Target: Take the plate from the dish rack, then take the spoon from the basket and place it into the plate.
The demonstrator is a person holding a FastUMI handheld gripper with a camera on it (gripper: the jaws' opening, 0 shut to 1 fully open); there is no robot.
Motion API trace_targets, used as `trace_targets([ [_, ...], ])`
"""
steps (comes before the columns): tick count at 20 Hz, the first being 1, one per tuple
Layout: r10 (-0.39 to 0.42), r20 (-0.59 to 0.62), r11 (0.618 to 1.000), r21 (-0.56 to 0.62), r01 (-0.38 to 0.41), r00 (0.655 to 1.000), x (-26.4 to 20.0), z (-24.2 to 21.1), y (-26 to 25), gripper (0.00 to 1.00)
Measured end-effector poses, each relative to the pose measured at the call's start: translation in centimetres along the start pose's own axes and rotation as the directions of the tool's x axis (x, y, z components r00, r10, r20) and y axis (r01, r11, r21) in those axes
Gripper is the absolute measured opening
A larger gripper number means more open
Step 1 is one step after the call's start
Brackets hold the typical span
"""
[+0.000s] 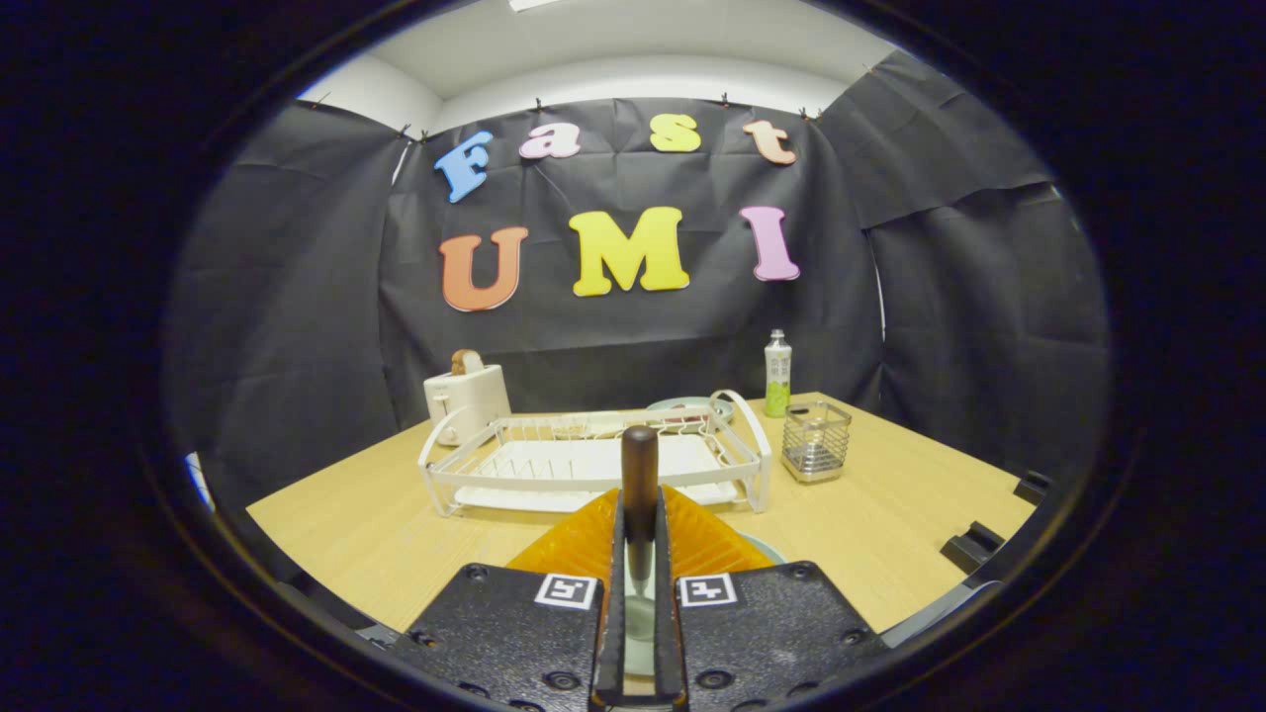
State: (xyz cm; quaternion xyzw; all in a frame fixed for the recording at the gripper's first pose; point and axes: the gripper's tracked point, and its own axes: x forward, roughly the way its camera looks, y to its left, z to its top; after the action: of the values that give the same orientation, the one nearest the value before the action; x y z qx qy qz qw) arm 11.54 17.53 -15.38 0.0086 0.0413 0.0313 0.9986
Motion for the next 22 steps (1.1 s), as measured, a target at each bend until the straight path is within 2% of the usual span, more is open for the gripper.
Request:
trace_targets([
  [6,-0.017,0.024,1.0,0.006,0.017,1.0,-0.6,1.0,-2.8,0.22],
  [8,-0.026,0.032,1.0,0.007,0.026,0.999,-0.8,1.6,-4.3,0.28],
  [9,-0.031,0.041,0.999,0.007,0.031,0.999,-1.0,2.2,-5.2,0.37],
  [12,-0.046,0.053,0.999,0.021,0.045,0.998,-1.8,4.1,-7.4,0.56],
  [16,-0.009,0.078,1.0,0.024,0.007,0.997,-3.9,6.5,-8.6,0.8],
  [18,0.001,0.12,1.0,0.012,-0.002,0.993,-5.2,7.7,-9.1,0.8],
  [20,-0.017,0.127,1.0,-0.021,0.02,0.992,-6.0,8.0,-9.8,0.81],
  [22,-0.012,0.12,0.999,-0.05,0.018,0.993,-7.1,8.1,-9.8,0.91],
])
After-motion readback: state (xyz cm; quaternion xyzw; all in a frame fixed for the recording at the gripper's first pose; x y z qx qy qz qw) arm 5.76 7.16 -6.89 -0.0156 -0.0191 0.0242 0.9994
